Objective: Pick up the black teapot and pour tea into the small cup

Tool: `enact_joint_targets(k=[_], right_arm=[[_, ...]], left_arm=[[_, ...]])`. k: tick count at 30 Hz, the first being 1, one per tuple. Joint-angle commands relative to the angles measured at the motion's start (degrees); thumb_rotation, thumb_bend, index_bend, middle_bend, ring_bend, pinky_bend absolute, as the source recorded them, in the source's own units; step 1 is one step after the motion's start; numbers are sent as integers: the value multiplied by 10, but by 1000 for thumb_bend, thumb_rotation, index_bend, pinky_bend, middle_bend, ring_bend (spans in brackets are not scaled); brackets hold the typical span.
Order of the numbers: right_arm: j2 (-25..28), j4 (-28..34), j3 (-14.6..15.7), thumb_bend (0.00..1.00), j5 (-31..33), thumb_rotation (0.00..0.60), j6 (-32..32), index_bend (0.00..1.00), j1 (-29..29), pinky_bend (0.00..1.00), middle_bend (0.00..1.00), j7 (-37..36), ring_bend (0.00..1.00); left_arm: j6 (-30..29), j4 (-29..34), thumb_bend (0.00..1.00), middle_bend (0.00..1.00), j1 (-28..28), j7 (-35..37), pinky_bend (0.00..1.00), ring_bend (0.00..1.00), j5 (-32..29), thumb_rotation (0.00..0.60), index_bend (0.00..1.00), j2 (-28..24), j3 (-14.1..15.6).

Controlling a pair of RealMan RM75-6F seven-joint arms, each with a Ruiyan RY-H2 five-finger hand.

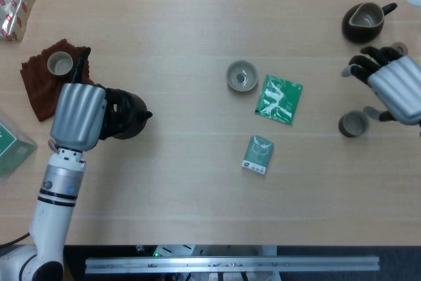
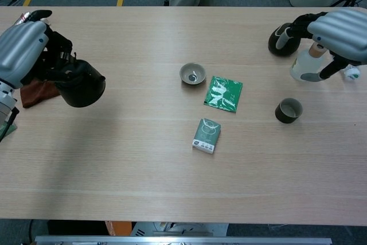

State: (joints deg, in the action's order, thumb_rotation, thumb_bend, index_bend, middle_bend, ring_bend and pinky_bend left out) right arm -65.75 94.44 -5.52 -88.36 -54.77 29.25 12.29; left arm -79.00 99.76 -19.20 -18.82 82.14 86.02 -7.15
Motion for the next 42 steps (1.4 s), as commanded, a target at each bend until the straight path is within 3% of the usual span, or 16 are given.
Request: enact_joint_targets(k=[1, 10, 21, 29, 42], right_arm=[[-11, 6, -5, 138, 11, 600, 11, 290, 12, 261, 273, 15, 167], [-2, 18, 13, 138, 33, 600, 21, 289, 15, 261, 273, 47, 167], [23, -7, 65, 137, 26, 600, 1, 289, -24, 265, 273, 23, 166], [-9, -44, 84, 89, 37, 600, 15, 287, -31, 265, 273, 43, 166], [-83, -110, 78, 89, 78, 600, 49, 286, -16, 264, 271, 87, 166]], left_arm=[[-5, 7, 301, 985, 3, -2, 56, 781, 4, 525, 882, -6, 2], [-13, 22, 301, 982, 9, -1, 56, 779, 12, 524, 878, -22, 9], [0, 18, 302, 981, 6, -2, 56, 777, 9, 526, 877, -10, 18], [5, 16, 301, 978, 6, -3, 56, 774, 6, 525, 875, -4, 22], [12, 10, 301, 977, 7, 4, 56, 773, -1, 529, 875, -1, 25]])
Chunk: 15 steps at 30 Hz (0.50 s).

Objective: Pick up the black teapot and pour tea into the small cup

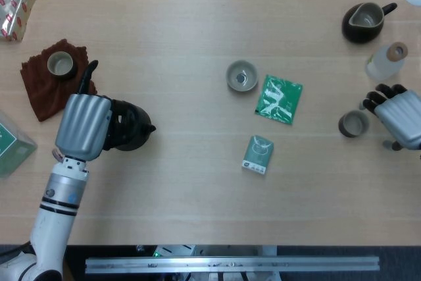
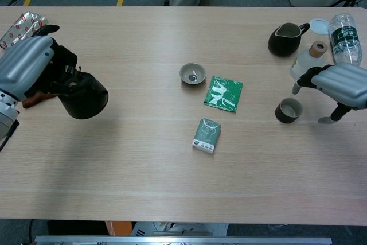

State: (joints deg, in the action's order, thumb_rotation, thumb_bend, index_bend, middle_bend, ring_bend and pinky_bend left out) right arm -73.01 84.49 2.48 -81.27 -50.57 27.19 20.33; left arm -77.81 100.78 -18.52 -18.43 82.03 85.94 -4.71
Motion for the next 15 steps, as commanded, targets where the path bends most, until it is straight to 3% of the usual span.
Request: enact_joint_targets(k=[1, 15], right_arm=[[-15, -15, -3, 89, 10, 600, 10, 287, 6, 264, 271, 9, 166], [-68, -49, -11, 110, 37, 600, 22, 287, 24, 265, 271, 46, 166]], left_arm=[[1, -1, 301, 977, 0, 1, 56, 773, 0, 528, 875, 0, 0], [1, -8, 301, 977, 1, 15, 56, 773, -2, 529, 875, -1, -1]])
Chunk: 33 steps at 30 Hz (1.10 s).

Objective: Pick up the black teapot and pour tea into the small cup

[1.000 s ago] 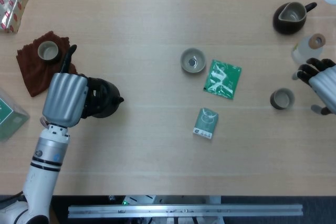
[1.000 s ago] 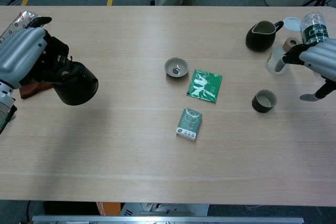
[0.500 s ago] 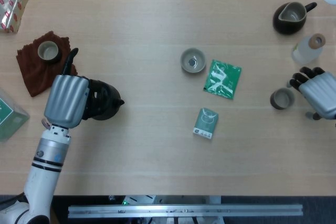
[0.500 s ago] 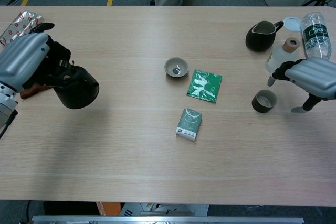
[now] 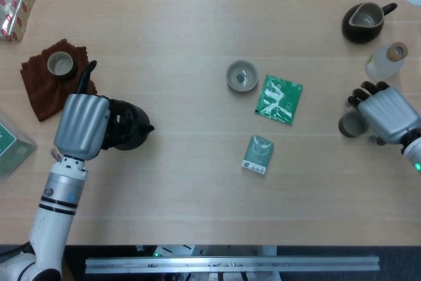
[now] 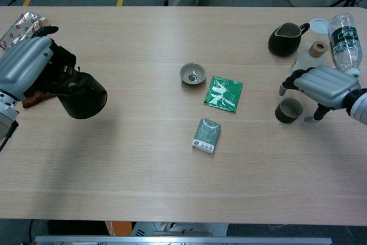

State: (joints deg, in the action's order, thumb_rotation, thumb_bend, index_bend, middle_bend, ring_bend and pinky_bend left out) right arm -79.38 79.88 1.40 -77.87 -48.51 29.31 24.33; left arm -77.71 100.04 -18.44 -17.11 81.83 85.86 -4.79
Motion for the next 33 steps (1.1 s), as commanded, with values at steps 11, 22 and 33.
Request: enact_joint_targets(k=[11, 22, 33], right_arm=[[-16, -5, 4, 154, 20, 600, 2, 312, 6, 266, 271, 26, 166], [-18, -1, 9, 183, 31, 600, 0, 396, 6, 268, 272, 37, 166], [-1, 46, -10, 184, 31, 600, -1, 434, 24, 271, 280, 19, 166]], left_arm=[[-1, -3, 301, 976, 2, 12, 56, 773, 3, 529, 875, -3, 1], [-1, -4, 302, 976, 3, 17, 56, 773, 5, 528, 875, -1, 2], [-5, 3, 302, 976, 3, 19, 56, 773, 9, 529, 875, -12, -1]])
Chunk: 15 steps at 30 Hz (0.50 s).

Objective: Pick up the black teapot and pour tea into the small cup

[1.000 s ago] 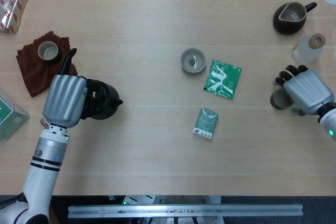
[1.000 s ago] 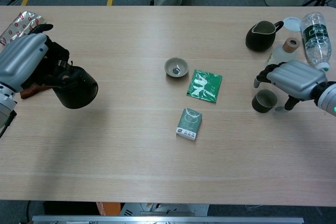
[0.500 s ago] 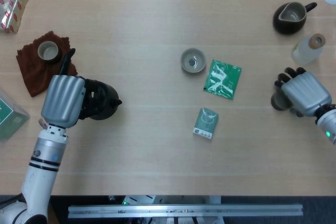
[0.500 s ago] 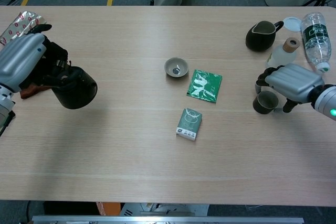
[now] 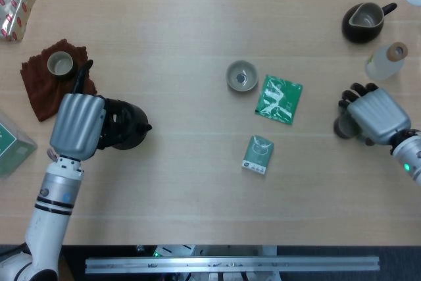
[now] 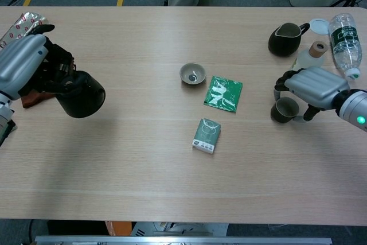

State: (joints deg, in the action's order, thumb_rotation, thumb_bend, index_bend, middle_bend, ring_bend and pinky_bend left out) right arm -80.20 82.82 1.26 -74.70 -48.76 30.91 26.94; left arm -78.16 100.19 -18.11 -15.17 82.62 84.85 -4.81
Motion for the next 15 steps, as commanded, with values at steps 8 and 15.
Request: enact_joint_targets(k=[8, 15], right_arm=[[17, 85, -41, 183, 9, 600, 23, 439, 50, 271, 280, -6, 166], [-10, 116, -63, 184, 39, 600, 41, 440, 94, 271, 280, 35, 166]], left_arm=[[-4, 16, 302, 976, 0, -10, 56, 772, 7, 529, 875, -13, -1], [-9, 31, 302, 976, 2, -22, 56, 773, 14, 529, 874, -23, 1]])
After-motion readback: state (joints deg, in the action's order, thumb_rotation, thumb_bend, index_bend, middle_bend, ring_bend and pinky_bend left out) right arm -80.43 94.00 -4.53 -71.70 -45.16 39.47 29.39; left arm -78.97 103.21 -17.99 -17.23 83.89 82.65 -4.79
